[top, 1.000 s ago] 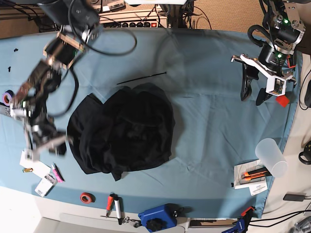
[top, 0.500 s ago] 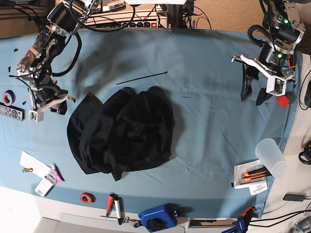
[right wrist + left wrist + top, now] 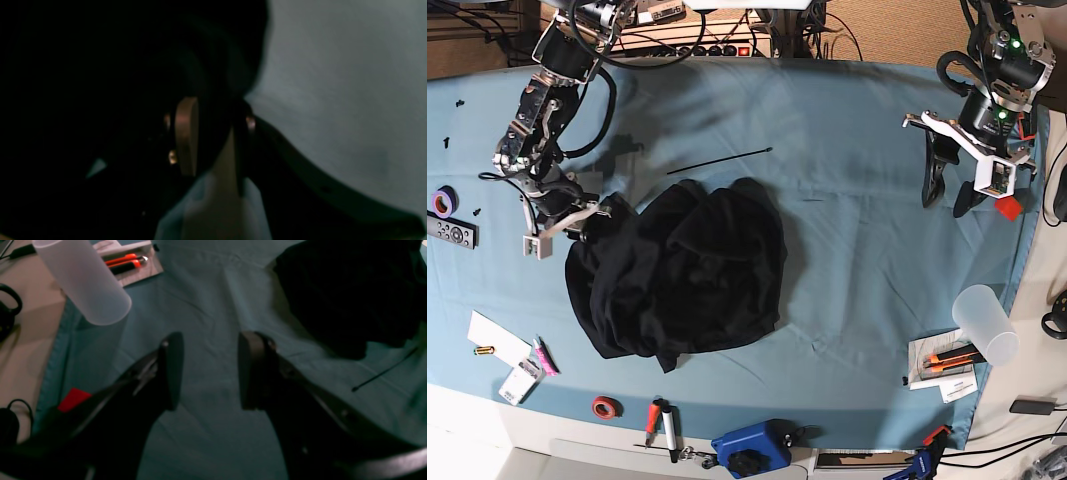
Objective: Layout the t-shirt on the table in an organized manner, then fold the t-shirt properly
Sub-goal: 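Drag the shirt edge outward with the right gripper, then release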
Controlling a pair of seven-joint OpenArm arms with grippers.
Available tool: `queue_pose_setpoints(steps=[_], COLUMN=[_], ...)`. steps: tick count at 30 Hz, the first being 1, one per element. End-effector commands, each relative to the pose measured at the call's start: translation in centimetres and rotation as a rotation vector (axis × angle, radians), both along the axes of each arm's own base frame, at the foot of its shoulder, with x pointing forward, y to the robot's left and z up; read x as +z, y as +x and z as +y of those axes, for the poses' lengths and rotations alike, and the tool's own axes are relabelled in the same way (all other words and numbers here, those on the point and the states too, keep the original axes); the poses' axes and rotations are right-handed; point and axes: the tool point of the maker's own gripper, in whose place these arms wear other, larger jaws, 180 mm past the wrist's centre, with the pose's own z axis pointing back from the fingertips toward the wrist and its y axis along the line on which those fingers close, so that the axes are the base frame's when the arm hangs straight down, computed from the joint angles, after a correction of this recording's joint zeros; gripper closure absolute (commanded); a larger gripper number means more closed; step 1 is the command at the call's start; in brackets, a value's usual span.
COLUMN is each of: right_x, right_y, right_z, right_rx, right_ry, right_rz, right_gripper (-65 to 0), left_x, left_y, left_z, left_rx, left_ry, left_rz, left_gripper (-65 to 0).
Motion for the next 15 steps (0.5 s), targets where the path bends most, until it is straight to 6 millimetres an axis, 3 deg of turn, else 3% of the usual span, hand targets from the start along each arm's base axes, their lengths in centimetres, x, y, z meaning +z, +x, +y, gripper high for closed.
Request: queue_pose_setpoints(steps=[1, 6, 9, 10, 12, 15], right_x=[-1.3, -1.9, -2.1, -1.8, -0.5, 4.6], right_y=[-0.9, -0.6, -0.5, -0.2, 1.0, 3.9], right_z=[0.4, 3.4, 4.3, 4.3, 4.3, 4.1], right_rx=[0.03, 0.124, 0.151, 0.152, 0.145, 0.124], right_ry=[-0.023, -0.034, -0.039, -0.039, -0.029, 0.013], right_rz=[0.088, 0.122, 0.137, 0.13, 0.088, -0.068], right_gripper=[-18.5, -16.8, 0.0, 0.0, 0.0, 0.0], left_x=[1.3, 2.3, 2.8, 2.8, 2.8, 2.7], left_y=[0.3, 1.0, 1.3, 1.3, 1.3, 1.3], left_z=[-0.1, -0.5, -0.6, -0.6, -0.6, -0.9], left_rx=[-0.008, -0.016, -0.02, -0.02, -0.021, -0.029], left_ry=[-0.008, -0.045, -0.061, -0.061, -0.06, -0.064], left_rz=[-0.05, -0.086, -0.1, -0.1, -0.1, -0.097], left_gripper=[-27.3, -27.3, -27.3, -27.3, -27.3, -27.3])
